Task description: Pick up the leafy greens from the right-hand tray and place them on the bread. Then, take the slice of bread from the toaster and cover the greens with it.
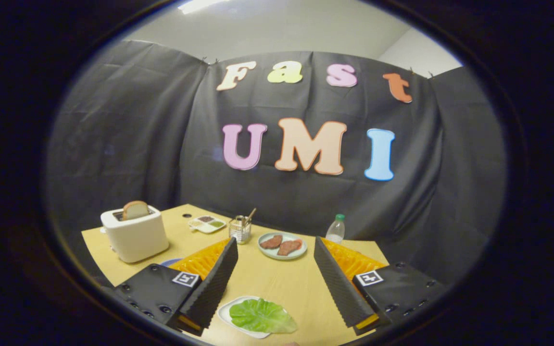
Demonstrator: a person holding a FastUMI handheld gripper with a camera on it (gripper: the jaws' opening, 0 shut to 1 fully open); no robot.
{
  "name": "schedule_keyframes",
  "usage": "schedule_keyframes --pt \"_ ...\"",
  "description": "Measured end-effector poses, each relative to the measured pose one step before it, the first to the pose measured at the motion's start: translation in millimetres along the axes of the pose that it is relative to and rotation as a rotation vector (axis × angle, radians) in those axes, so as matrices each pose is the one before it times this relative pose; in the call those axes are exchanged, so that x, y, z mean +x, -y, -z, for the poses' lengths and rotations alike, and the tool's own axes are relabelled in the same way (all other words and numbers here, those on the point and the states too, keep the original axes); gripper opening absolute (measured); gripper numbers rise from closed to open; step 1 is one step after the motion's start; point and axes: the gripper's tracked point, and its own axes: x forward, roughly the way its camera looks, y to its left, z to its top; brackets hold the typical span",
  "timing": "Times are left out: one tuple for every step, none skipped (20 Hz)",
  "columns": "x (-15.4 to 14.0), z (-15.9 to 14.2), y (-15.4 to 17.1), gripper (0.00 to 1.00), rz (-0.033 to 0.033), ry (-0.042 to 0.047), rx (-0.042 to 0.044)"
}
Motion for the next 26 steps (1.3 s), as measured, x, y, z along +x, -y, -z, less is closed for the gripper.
schedule_keyframes --pt "3.50 8.13 -2.01 1.00 -0.01912 -0.02403 -0.01335" --pt "4.67 8.73 -2.65 1.00 -0.02090 -0.02232 -0.01366" --pt "3.27 8.38 -2.22 1.00 -0.01945 -0.02345 -0.01483" --pt "3.75 9.45 -1.80 1.00 -0.02033 -0.02567 -0.01660" --pt "3.45 8.13 -2.47 1.00 -0.01884 -0.02182 -0.01677" --pt "3.66 6.32 -1.52 1.00 -0.01601 -0.01689 -0.01459" --pt "3.84 5.90 -1.82 1.00 -0.01801 -0.01699 -0.01095" --pt "4.23 7.85 -2.45 1.00 -0.01628 -0.01919 -0.00910" --pt "4.23 6.31 -2.53 1.00 -0.01757 -0.01963 -0.01093" --pt "3.47 5.97 -2.22 1.00 -0.01676 -0.01610 -0.01525" --pt "4.17 5.64 -1.57 1.00 -0.01681 -0.01643 -0.01706" --pt "4.44 5.64 -1.81 1.00 -0.01982 -0.01822 -0.01515" --pt "4.74 5.52 -2.11 1.00 -0.02095 -0.01922 -0.01191" --pt "5.94 7.00 -2.41 1.00 -0.02181 -0.02089 -0.01001" --pt "3.84 5.16 -2.47 1.00 -0.02137 -0.01991 -0.00997" --pt "3.89 5.90 -4.16 1.00 -0.02329 -0.01598 -0.01087" --pt "2.98 3.79 -1.93 1.00 -0.01894 -0.00910 -0.01250" --pt "3.10 5.95 -1.75 1.00 -0.01288 -0.01166 -0.01316" --pt "3.39 5.49 -0.73 1.00 -0.01244 -0.01566 -0.00990" --pt "3.46 8.78 -1.09 1.00 -0.01062 -0.01553 -0.00771" --pt "2.43 5.37 1.02 1.00 -0.00652 -0.01609 -0.00770" --pt "4.86 7.70 -0.63 1.00 -0.00874 -0.01997 -0.00632" --pt "4.76 7.14 0.35 1.00 -0.00806 -0.01764 -0.00342" --pt "4.11 6.26 -0.12 1.00 -0.00819 -0.01770 -0.00291" --pt "3.44 4.93 -1.26 1.00 -0.00797 -0.01326 -0.00214" --pt "2.40 6.01 -1.47 1.00 -0.00982 -0.01300 -0.00506"
